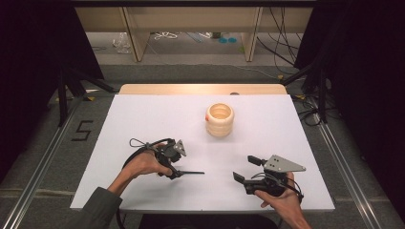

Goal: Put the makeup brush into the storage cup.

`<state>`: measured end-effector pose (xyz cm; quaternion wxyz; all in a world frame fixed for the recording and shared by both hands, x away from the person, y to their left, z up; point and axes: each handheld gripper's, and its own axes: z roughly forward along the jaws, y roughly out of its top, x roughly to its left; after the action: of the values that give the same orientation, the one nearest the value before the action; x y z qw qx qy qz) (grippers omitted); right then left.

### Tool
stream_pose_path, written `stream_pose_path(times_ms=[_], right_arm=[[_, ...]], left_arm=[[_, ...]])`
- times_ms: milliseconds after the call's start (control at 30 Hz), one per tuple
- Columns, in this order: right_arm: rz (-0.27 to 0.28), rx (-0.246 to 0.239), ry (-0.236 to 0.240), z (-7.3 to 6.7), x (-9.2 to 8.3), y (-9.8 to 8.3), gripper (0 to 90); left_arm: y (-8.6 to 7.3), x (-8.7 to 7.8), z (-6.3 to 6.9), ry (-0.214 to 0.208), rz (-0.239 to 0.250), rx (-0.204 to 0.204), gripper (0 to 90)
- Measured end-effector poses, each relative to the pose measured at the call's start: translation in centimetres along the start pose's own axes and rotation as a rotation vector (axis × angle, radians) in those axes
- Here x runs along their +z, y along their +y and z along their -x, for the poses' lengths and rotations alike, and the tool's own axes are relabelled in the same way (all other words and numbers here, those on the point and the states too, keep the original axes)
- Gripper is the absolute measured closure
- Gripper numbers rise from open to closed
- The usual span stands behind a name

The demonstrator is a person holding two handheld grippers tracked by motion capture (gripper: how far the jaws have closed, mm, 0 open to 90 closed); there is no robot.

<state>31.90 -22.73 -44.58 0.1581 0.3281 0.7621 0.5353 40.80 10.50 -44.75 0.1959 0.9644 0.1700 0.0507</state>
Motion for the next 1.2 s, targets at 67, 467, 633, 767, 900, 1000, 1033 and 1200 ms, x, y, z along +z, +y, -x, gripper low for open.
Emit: stream_pose_path(times_ms=[67, 467, 633, 767, 900, 1000, 1033, 1200], right_arm=[[0.003, 0.001, -0.002, 0.0, 0.0, 0.0, 19.2], [0.000, -0.003, 0.008, 0.0, 0.1, 0.0, 19.3], [-0.002, -0.004, 0.012, 0.0, 0.1, -0.1, 19.3], [0.024, -0.019, 0.012, 0.0, 0.3, -0.1, 19.6], [0.023, -0.020, 0.014, 0.0, 0.4, -0.1, 19.6], [0.004, -0.022, 0.009, 0.0, 0.2, -0.1, 19.7], [0.004, -0.022, 0.009, 0.0, 0.2, -0.1, 19.7], [-0.031, -0.006, 0.014, -0.1, 0.0, 0.0, 19.8]], left_arm=[[0.1, 0.0, -0.1, -0.004, -0.033, 0.023, 44.1], [0.3, 0.6, -0.2, -0.012, -0.072, 0.053, 53.4], [0.3, 0.7, -0.1, -0.016, -0.079, 0.056, 56.5], [0.3, 0.8, 0.1, -0.019, -0.093, 0.067, 58.6], [0.3, 0.9, 0.1, -0.024, -0.100, 0.072, 61.4], [0.4, 0.9, 0.1, -0.027, -0.107, 0.076, 62.3], [0.4, 1.0, 0.1, -0.026, -0.109, 0.079, 62.3], [0.4, 1.1, 0.1, -0.032, -0.110, 0.080, 64.6]])
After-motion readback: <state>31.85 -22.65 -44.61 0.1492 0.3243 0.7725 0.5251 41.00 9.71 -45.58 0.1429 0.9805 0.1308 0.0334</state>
